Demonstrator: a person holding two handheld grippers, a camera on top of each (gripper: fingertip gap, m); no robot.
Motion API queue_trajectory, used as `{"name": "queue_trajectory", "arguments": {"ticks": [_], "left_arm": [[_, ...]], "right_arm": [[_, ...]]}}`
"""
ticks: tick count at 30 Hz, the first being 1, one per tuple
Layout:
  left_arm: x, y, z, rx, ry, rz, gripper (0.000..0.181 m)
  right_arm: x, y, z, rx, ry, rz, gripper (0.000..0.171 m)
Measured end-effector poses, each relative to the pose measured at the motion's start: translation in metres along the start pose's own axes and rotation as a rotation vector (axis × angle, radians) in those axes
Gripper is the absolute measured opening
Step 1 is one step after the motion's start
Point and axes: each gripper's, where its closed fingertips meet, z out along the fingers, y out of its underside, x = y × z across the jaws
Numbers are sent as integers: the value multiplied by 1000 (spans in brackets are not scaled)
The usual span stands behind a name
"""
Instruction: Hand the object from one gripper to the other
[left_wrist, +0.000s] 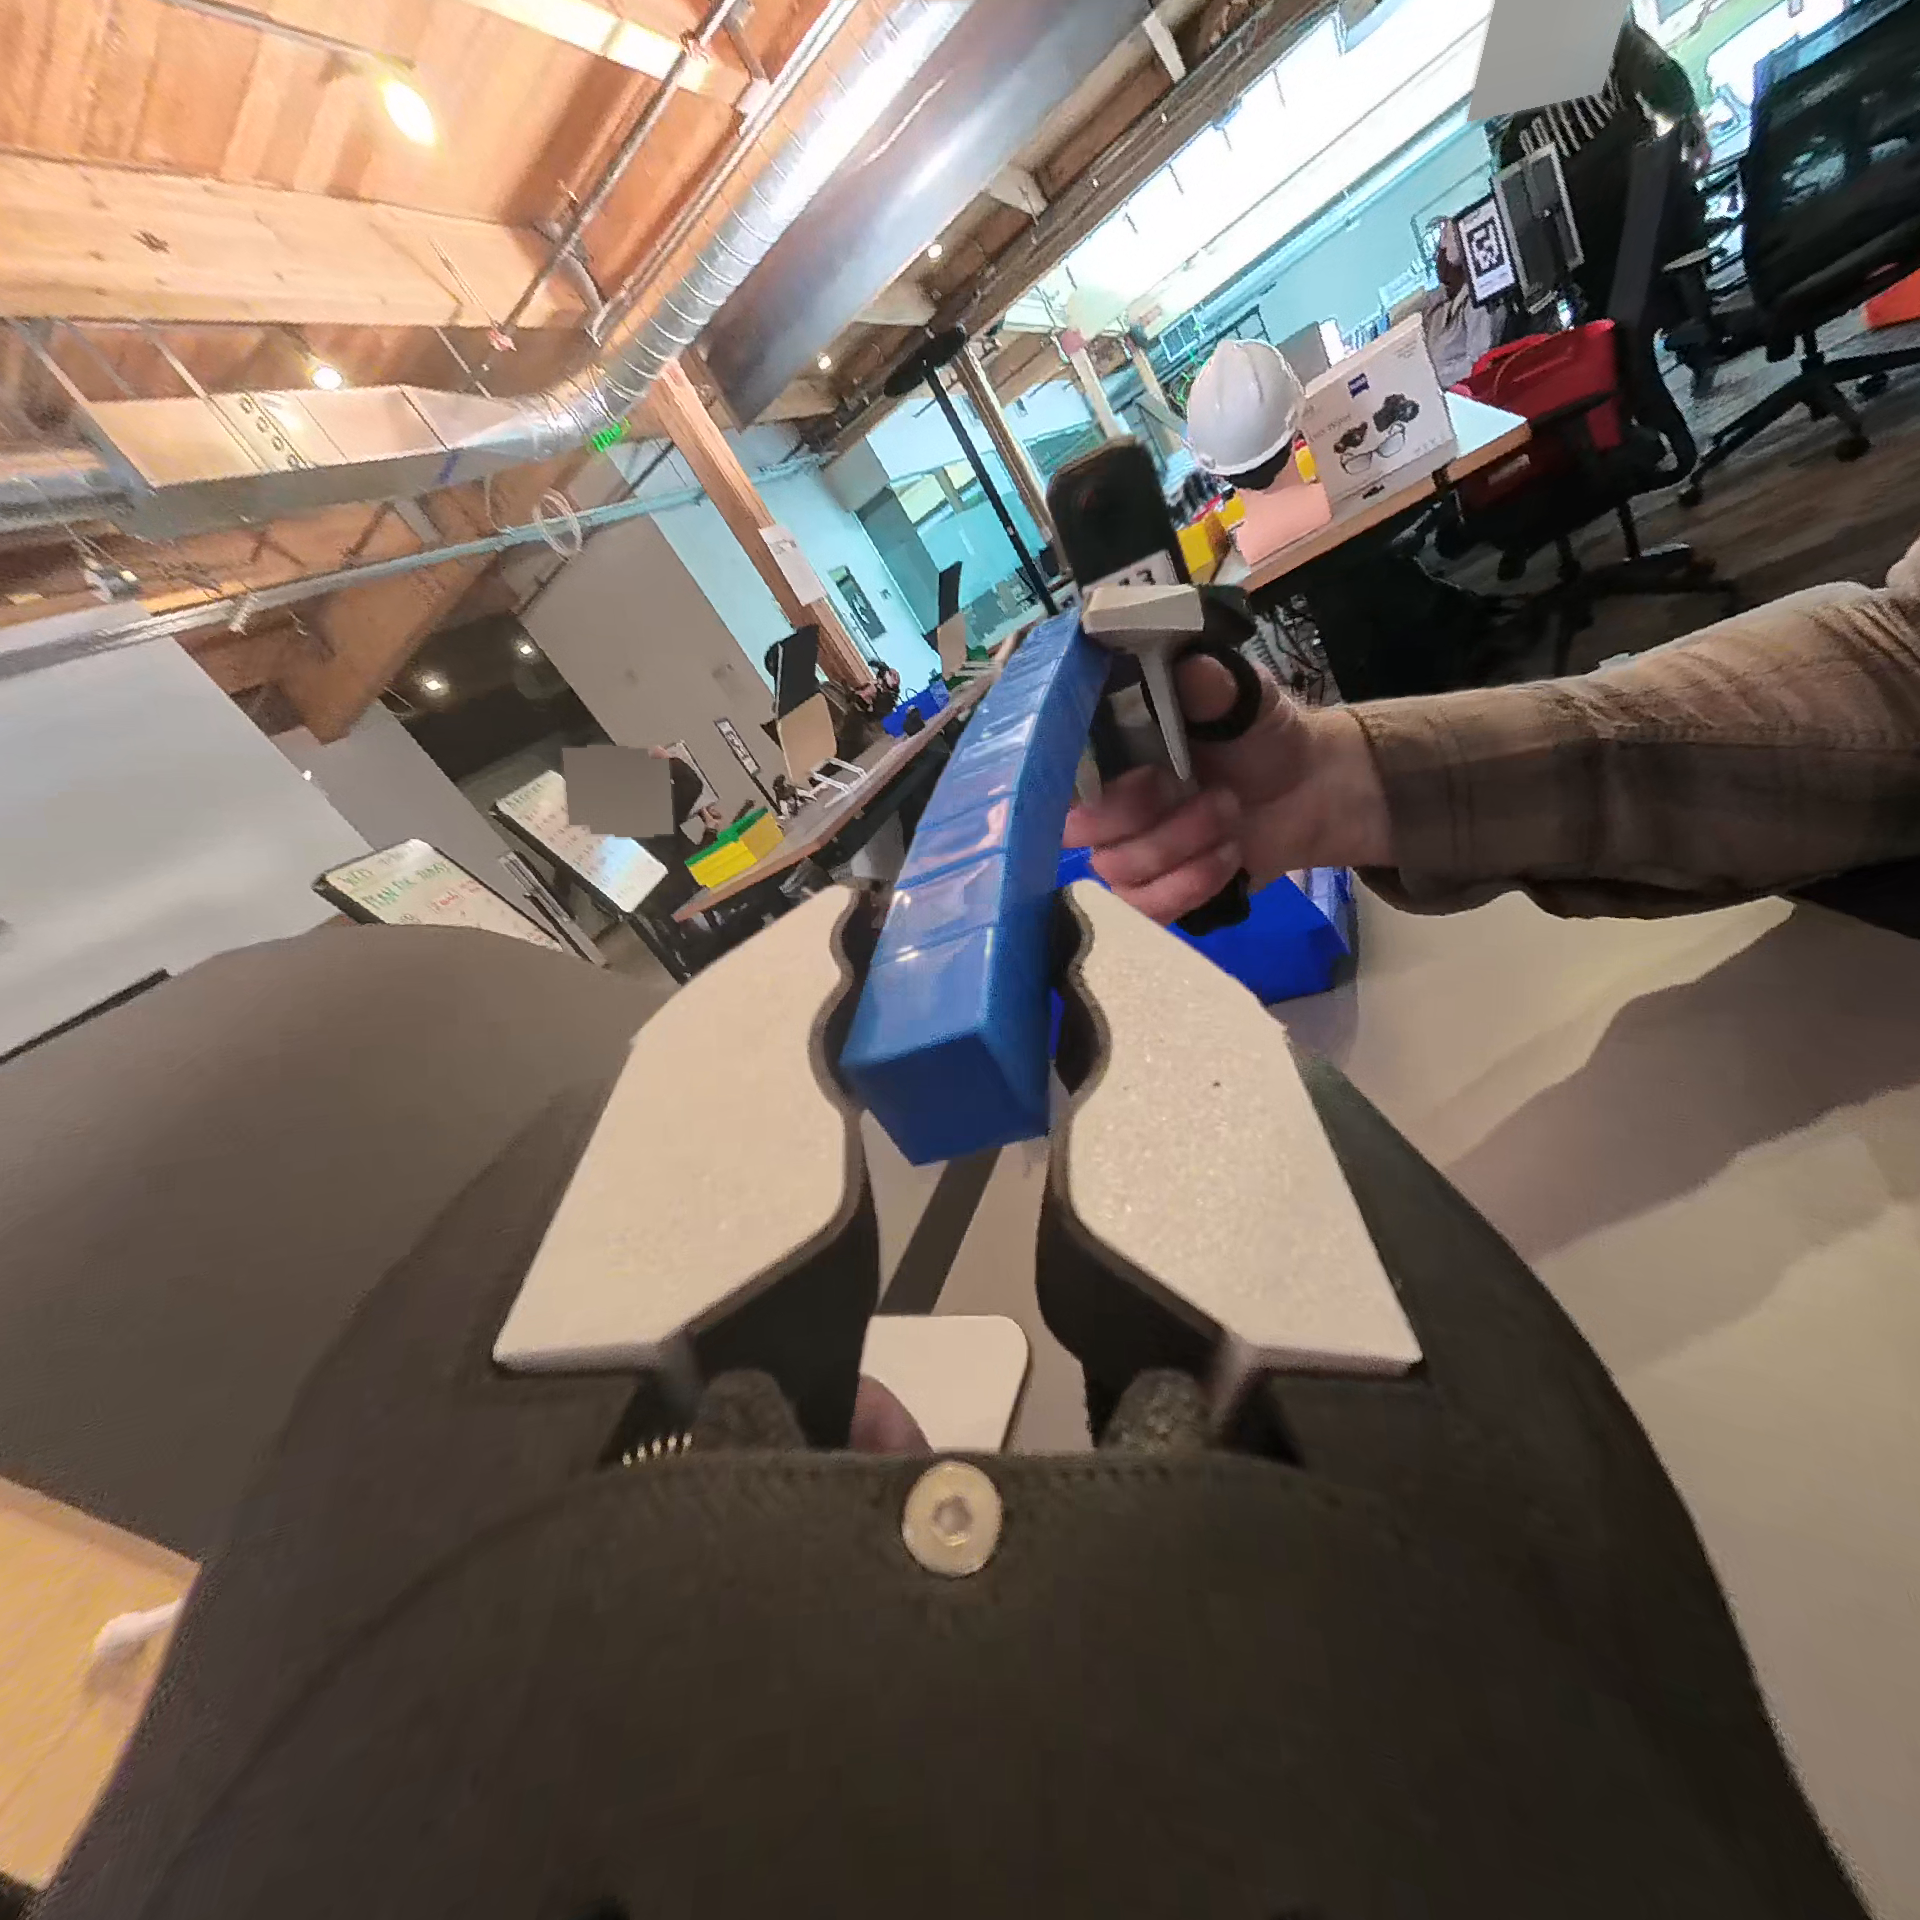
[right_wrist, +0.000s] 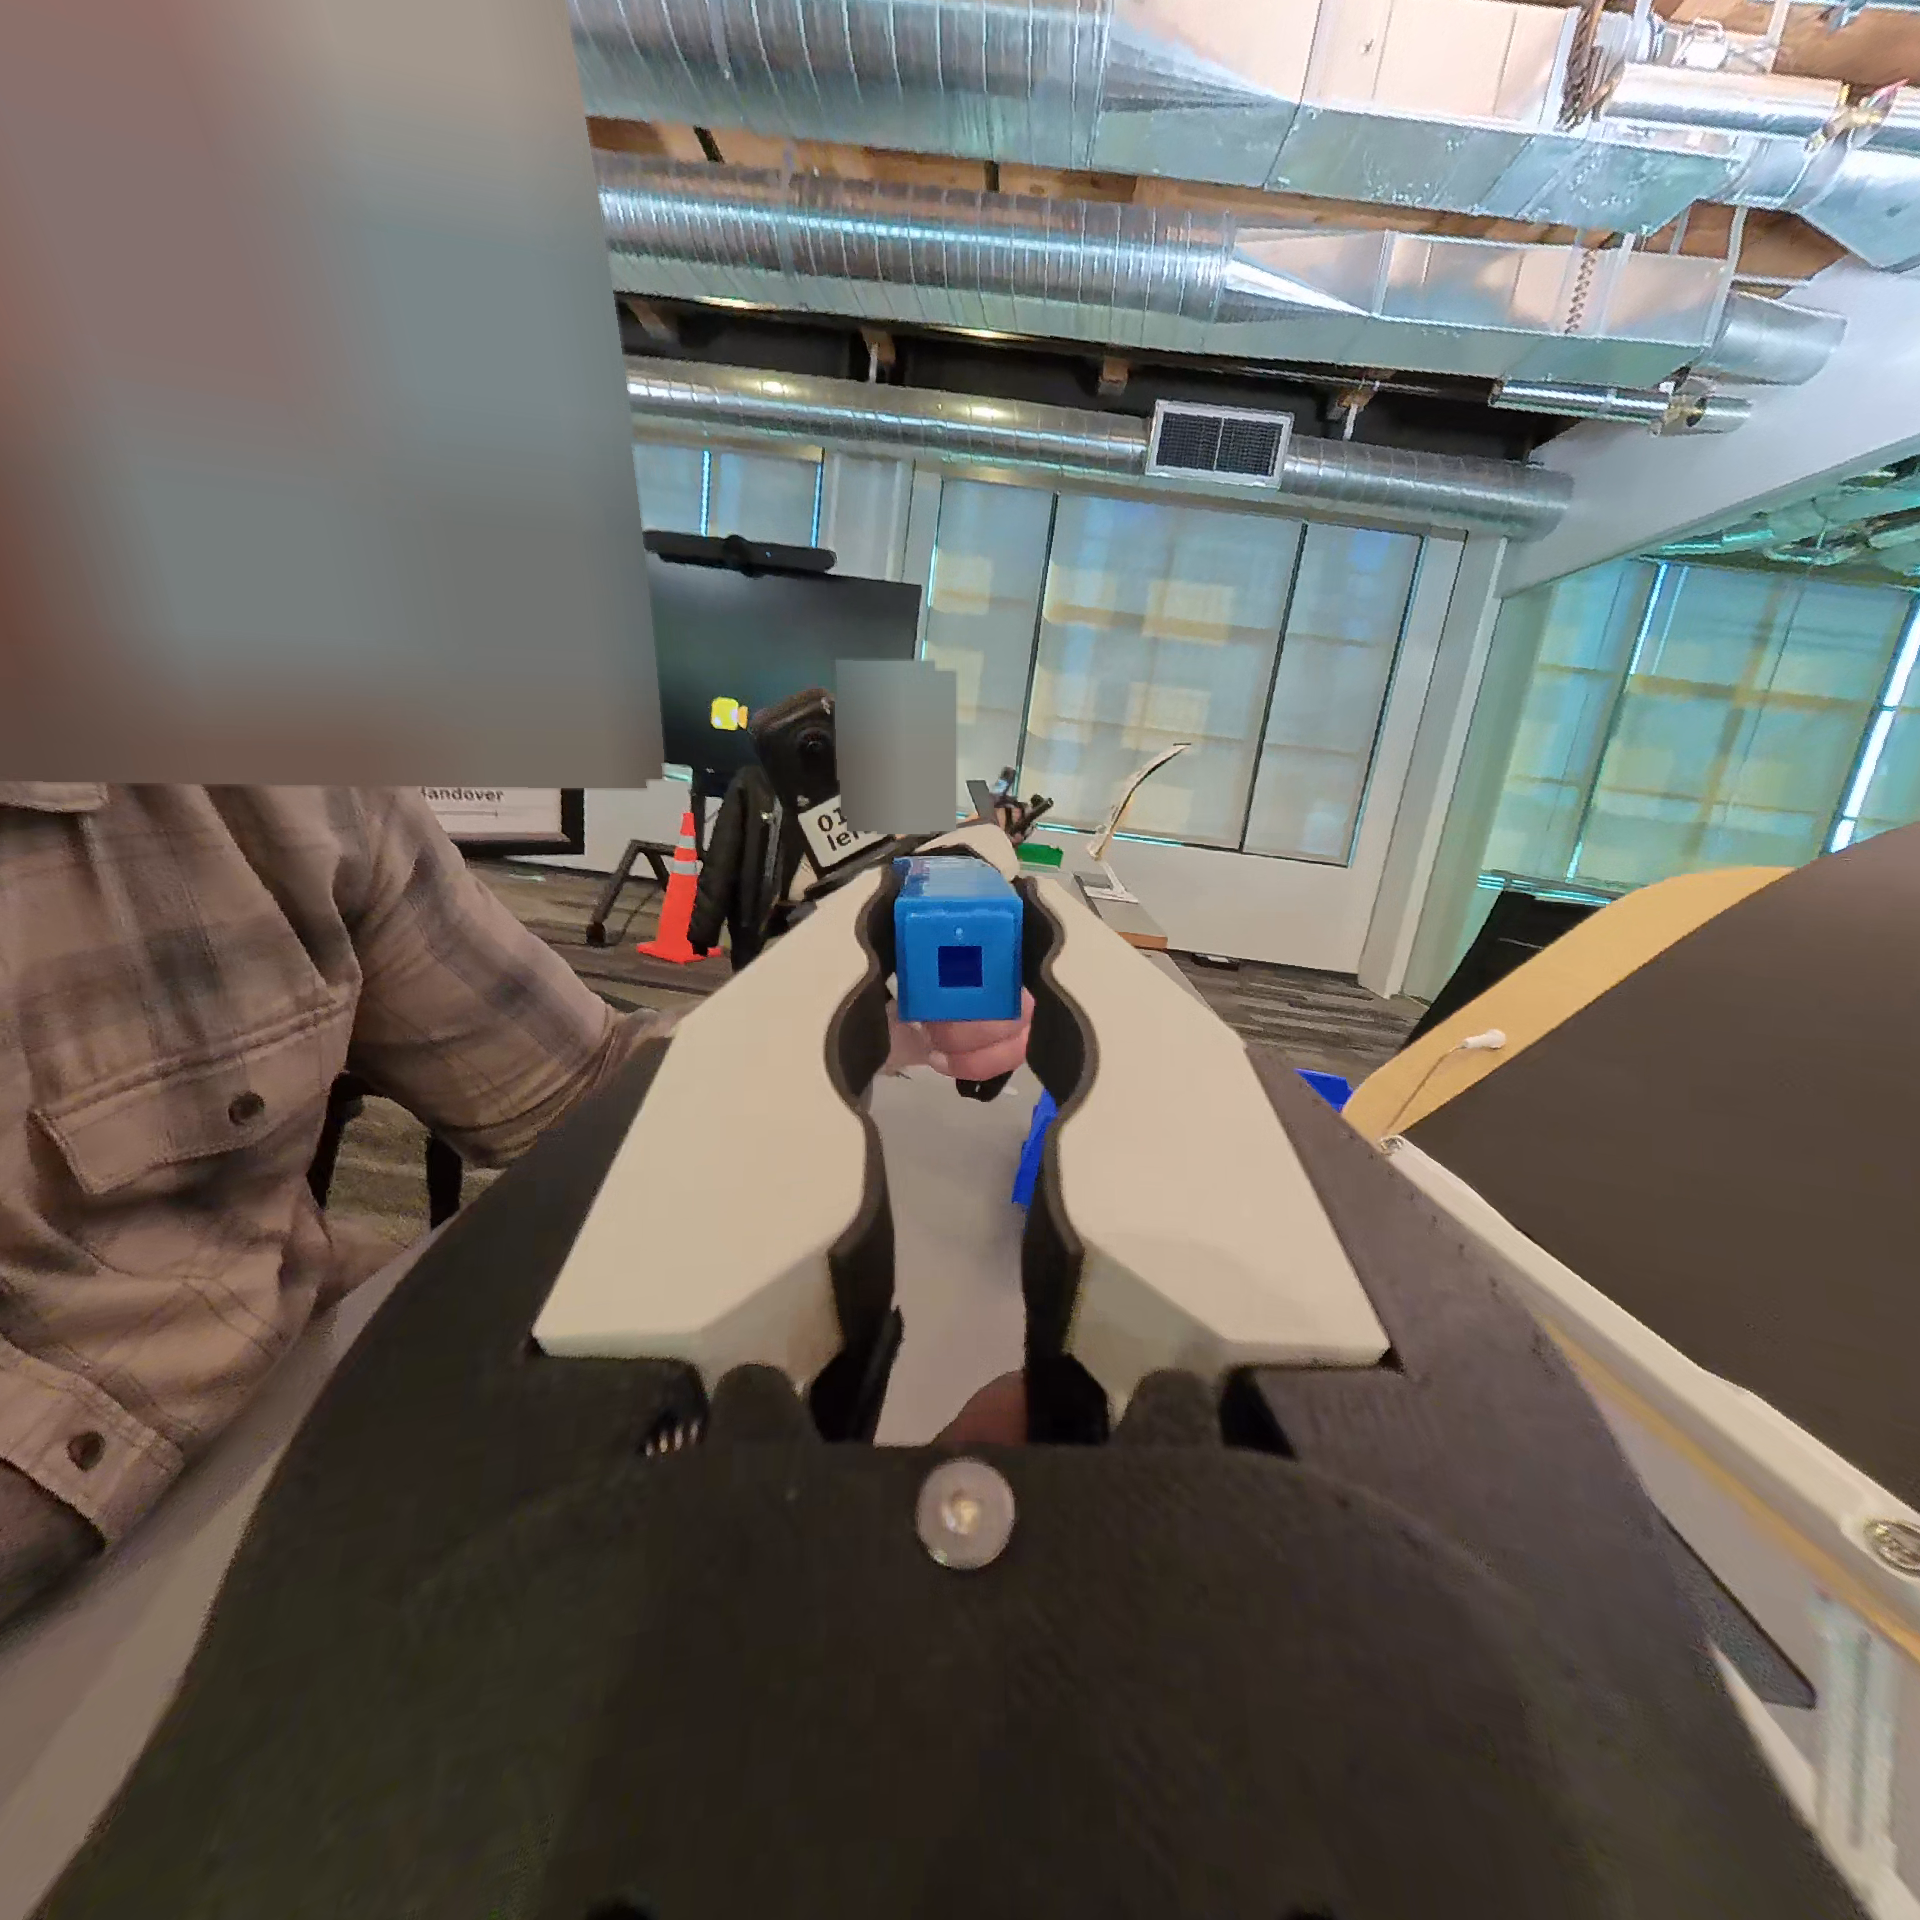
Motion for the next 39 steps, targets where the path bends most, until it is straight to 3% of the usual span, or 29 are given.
{"name": "queue_trajectory", "arguments": {"ticks": [14,30,39], "left_arm": [[5,-10,1,-55,-89,334,35],[21,-14,4,-108,-73,543,30],[26,-10,6,-131,-63,563,27]], "right_arm": [[2,4,-3,49,-54,134,18],[7,14,-8,46,-90,258,19],[11,16,-11,47,-83,287,19]]}}
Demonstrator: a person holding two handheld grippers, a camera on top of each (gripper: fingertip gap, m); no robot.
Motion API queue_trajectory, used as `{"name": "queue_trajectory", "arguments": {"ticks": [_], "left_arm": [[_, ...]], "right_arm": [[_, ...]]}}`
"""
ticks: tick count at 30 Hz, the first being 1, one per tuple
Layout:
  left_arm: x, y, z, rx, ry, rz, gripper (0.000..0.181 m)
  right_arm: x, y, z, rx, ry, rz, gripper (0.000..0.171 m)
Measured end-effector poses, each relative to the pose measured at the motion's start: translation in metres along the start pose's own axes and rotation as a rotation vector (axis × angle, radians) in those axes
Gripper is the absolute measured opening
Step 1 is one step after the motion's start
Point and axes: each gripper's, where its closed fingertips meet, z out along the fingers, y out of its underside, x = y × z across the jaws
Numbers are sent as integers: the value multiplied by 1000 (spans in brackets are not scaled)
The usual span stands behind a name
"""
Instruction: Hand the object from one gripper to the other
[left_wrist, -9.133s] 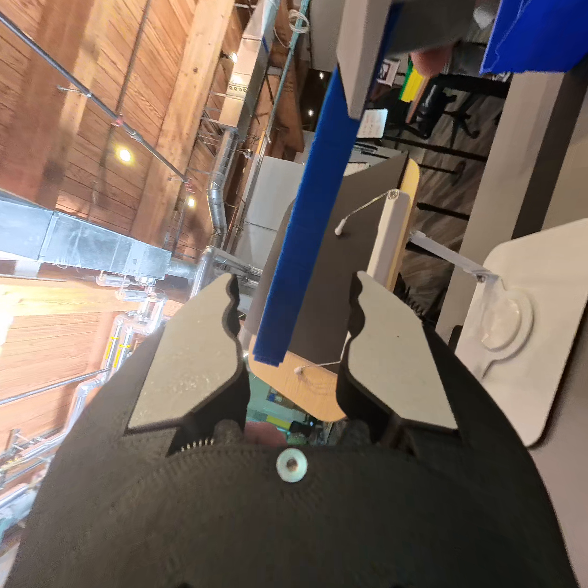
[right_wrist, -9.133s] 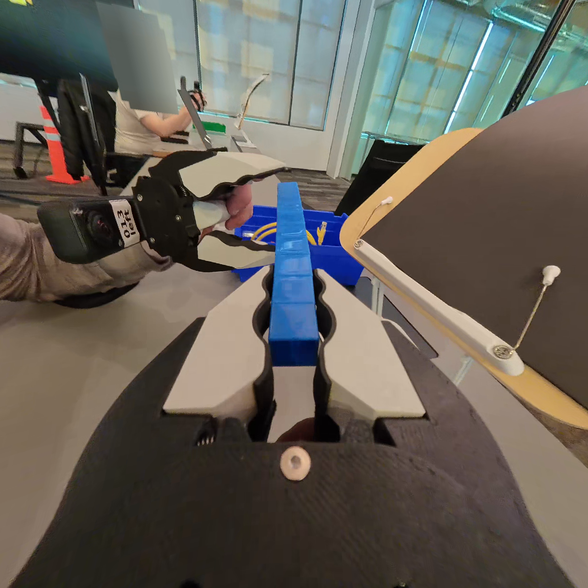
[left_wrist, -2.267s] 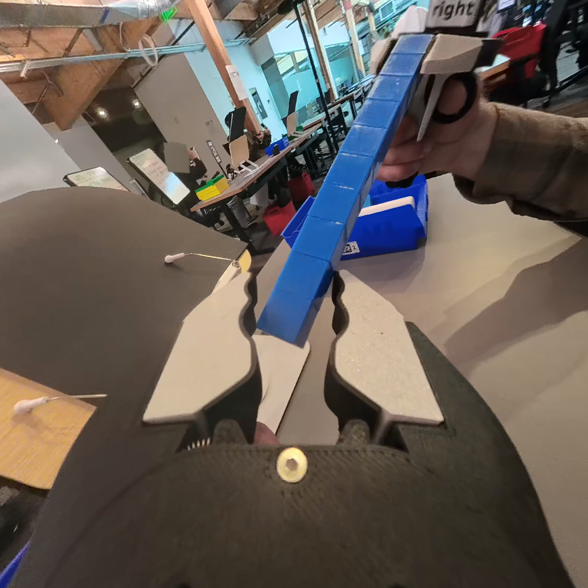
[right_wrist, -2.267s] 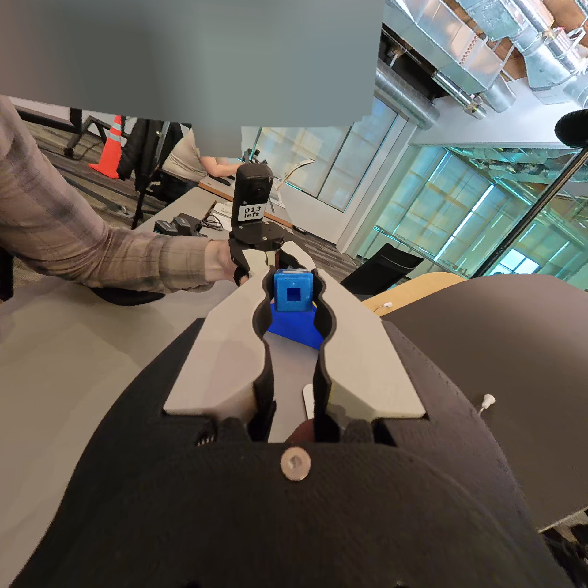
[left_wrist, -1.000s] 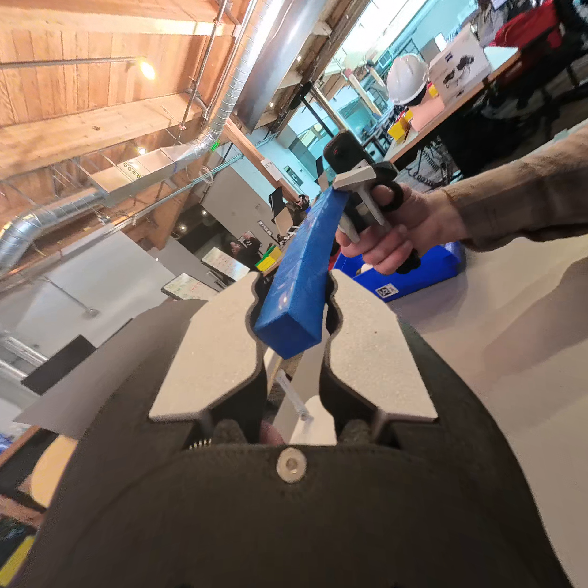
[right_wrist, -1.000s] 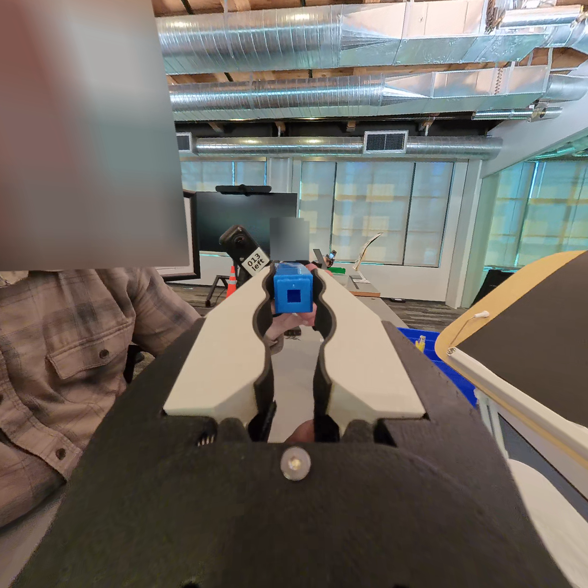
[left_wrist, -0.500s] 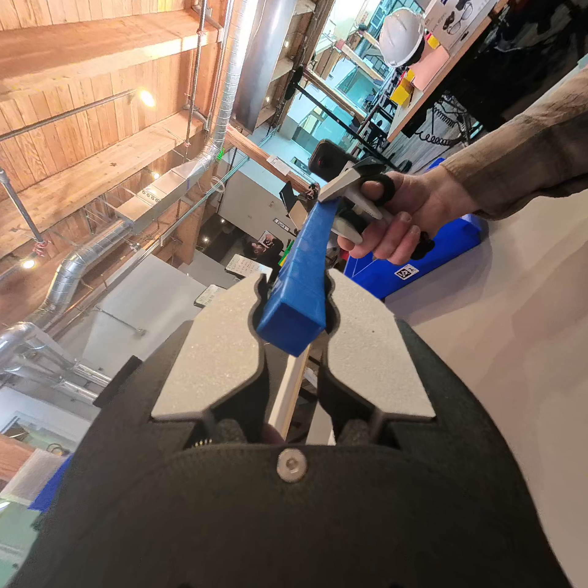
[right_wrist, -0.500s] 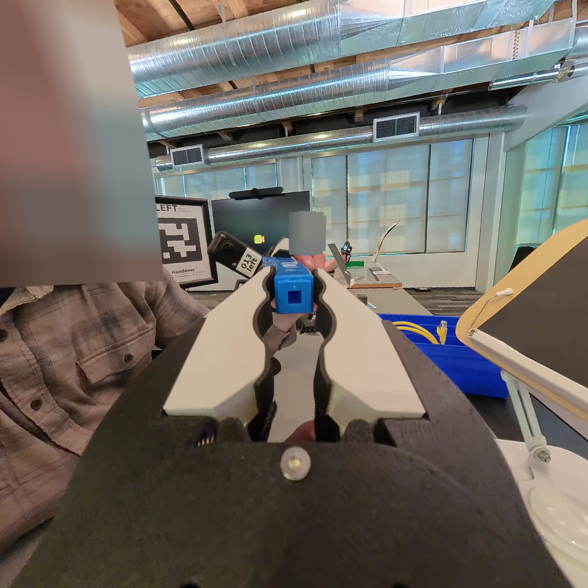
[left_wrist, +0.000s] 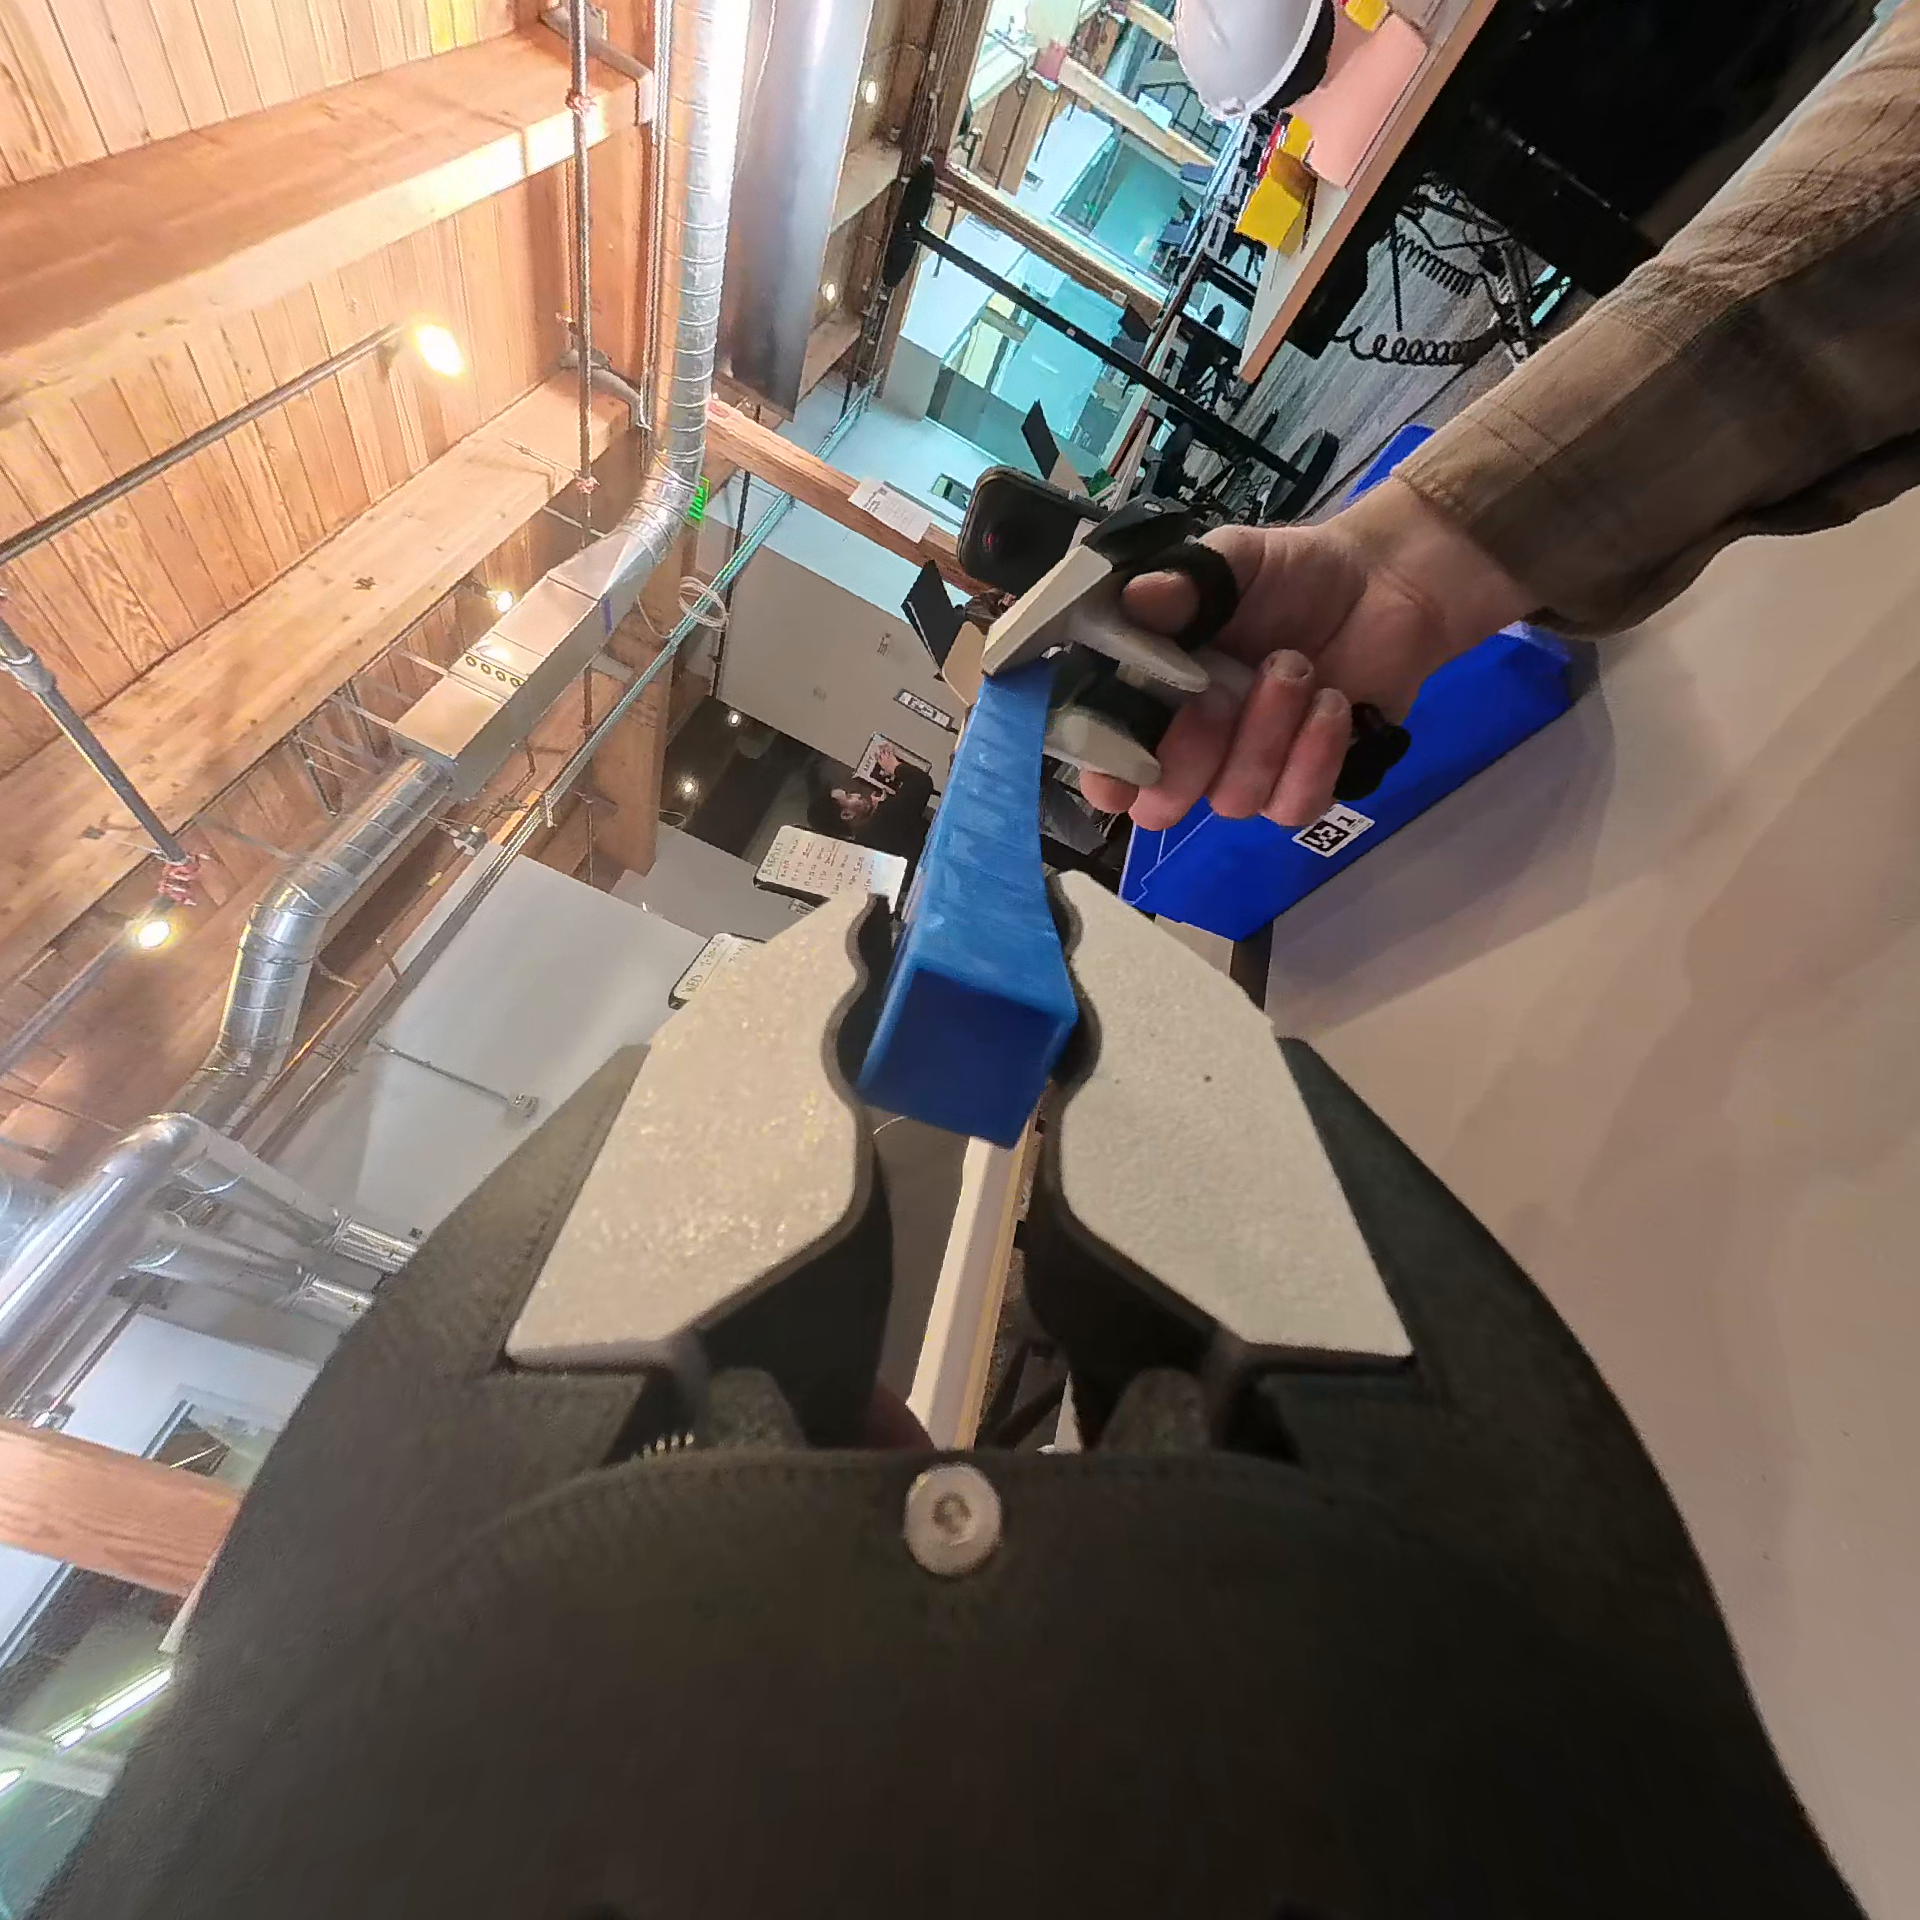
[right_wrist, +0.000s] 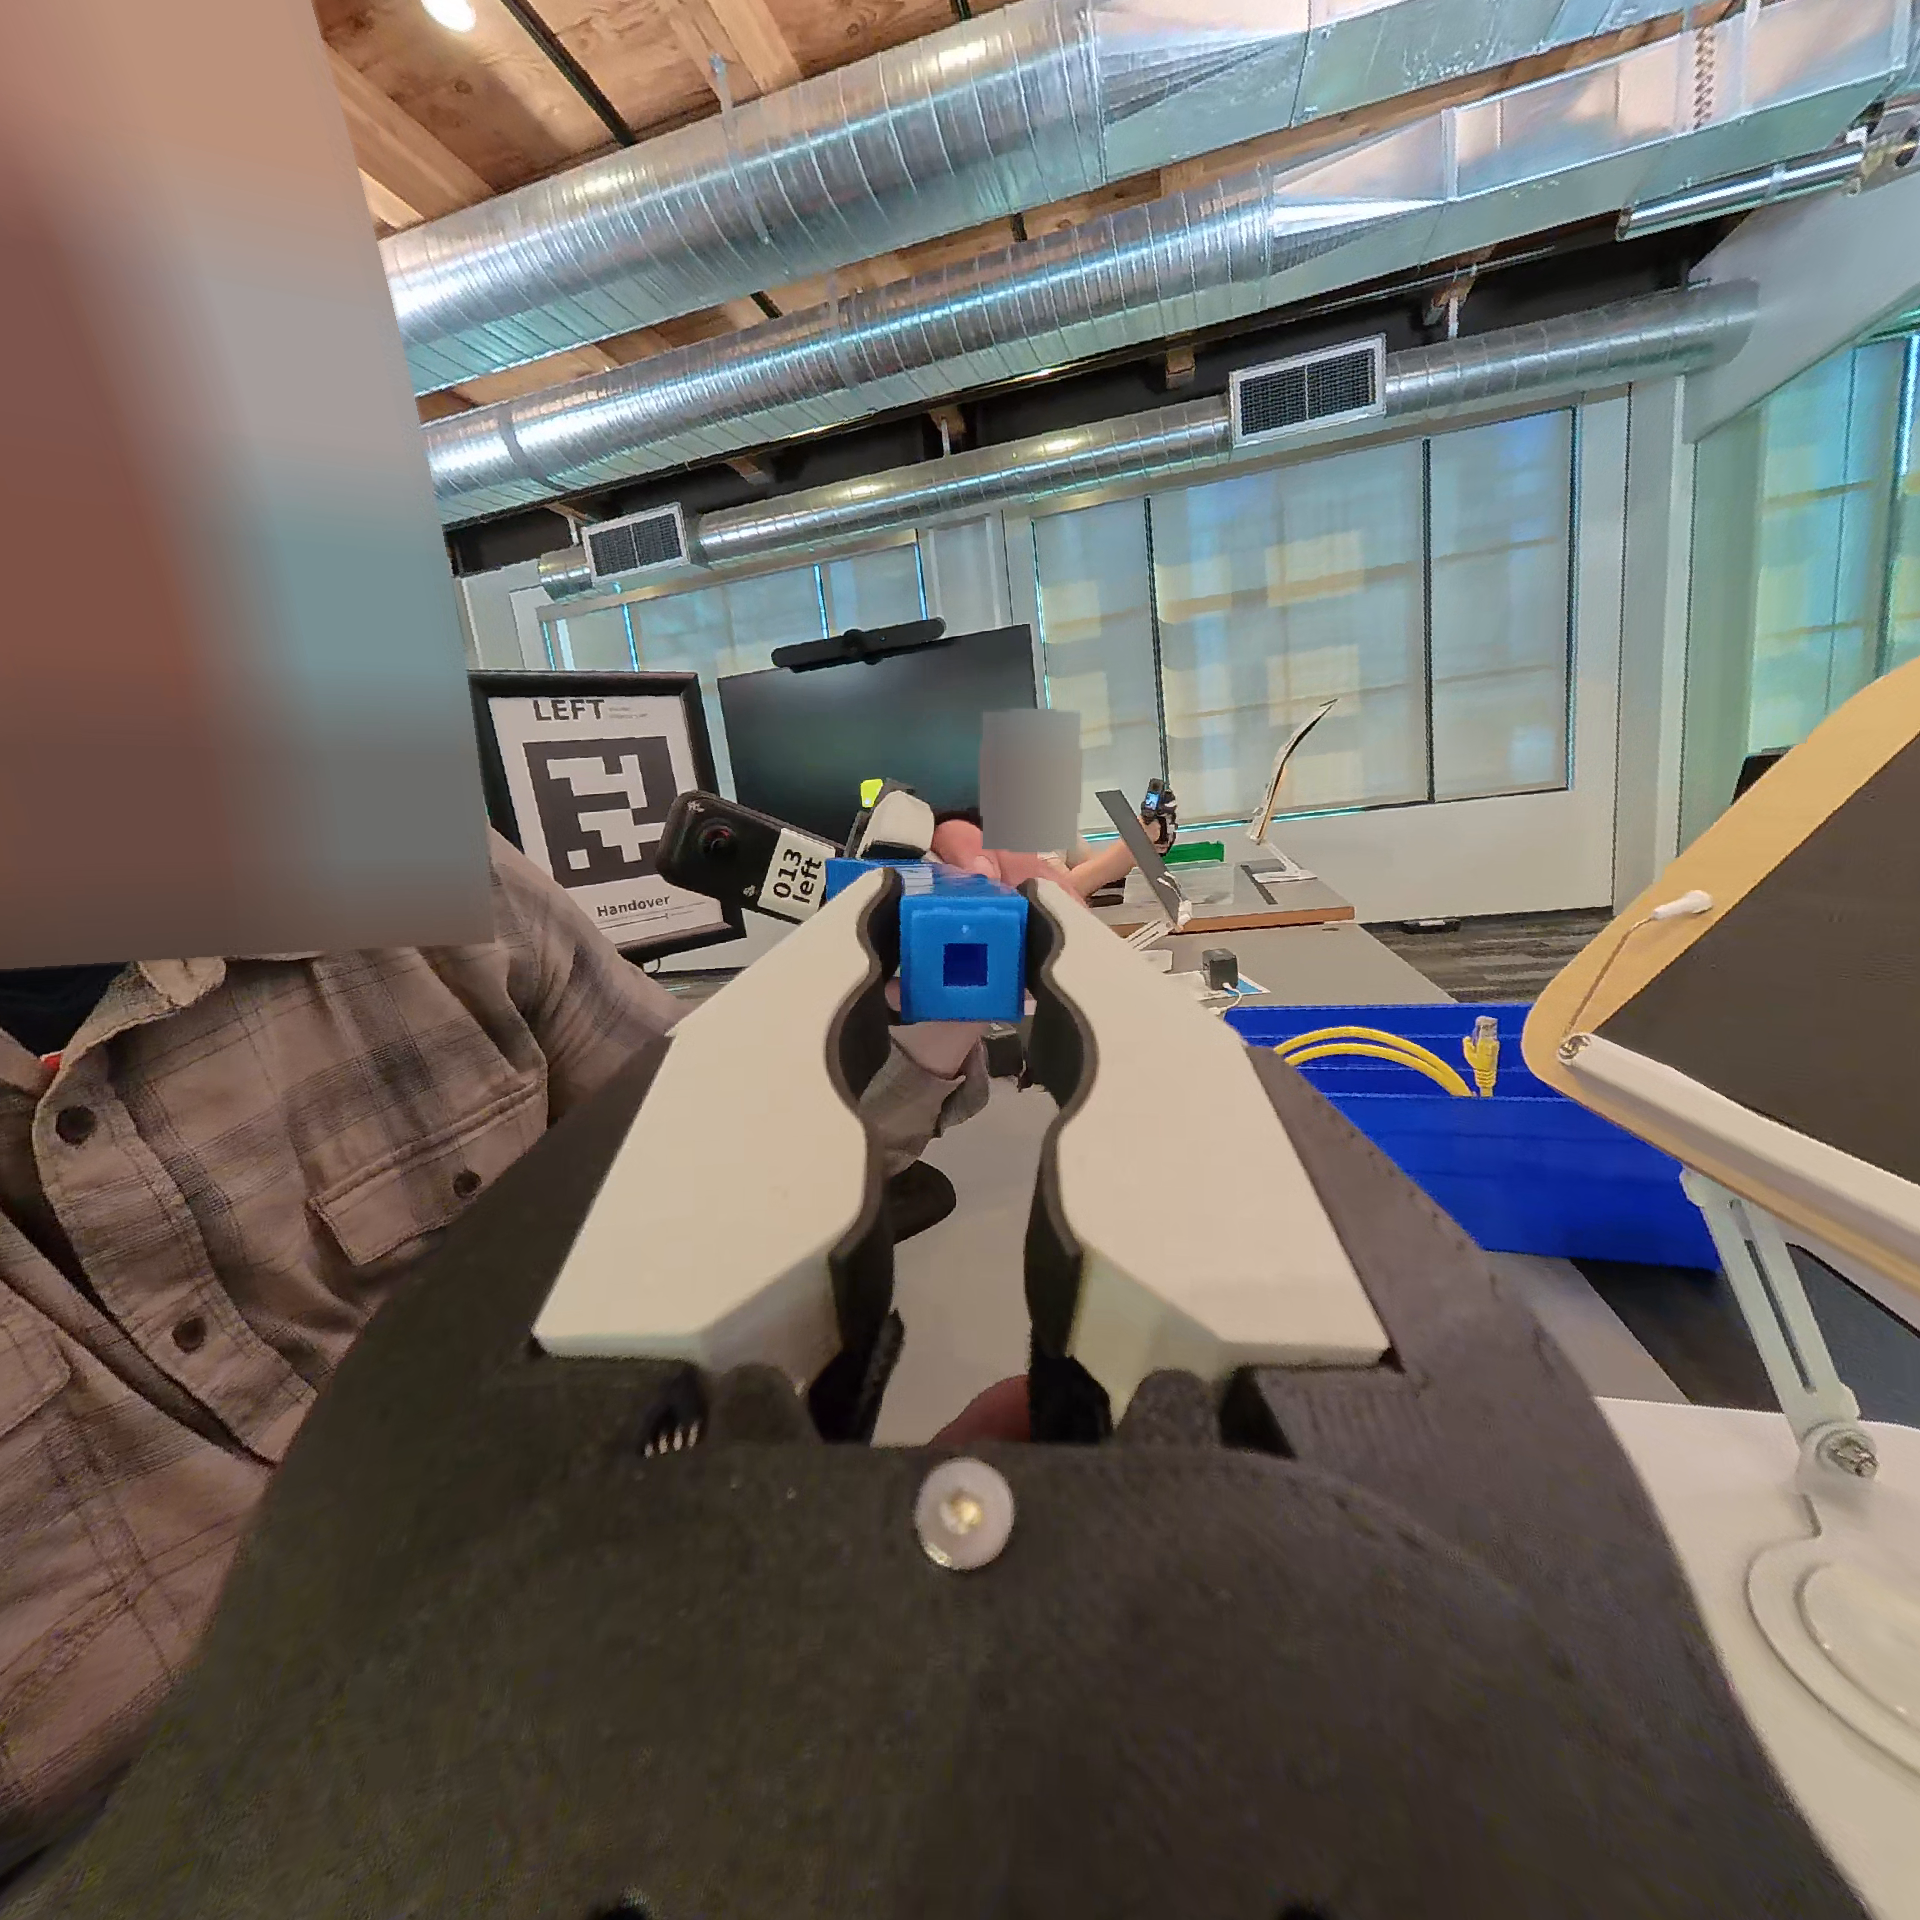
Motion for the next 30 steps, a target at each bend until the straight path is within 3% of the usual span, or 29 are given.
{"name": "queue_trajectory", "arguments": {"ticks": [10,16,22,30], "left_arm": [[3,0,2,15,2,-33,27],[3,-4,3,66,13,-130,27],[-6,-6,-2,143,30,-309,26],[-4,-2,-4,211,122,-539,26]], "right_arm": [[1,-1,1,14,18,-17,22],[-6,2,7,-26,18,-96,37],[-9,12,9,-188,95,-335,51],[-12,23,16,-334,146,-528,49]]}}
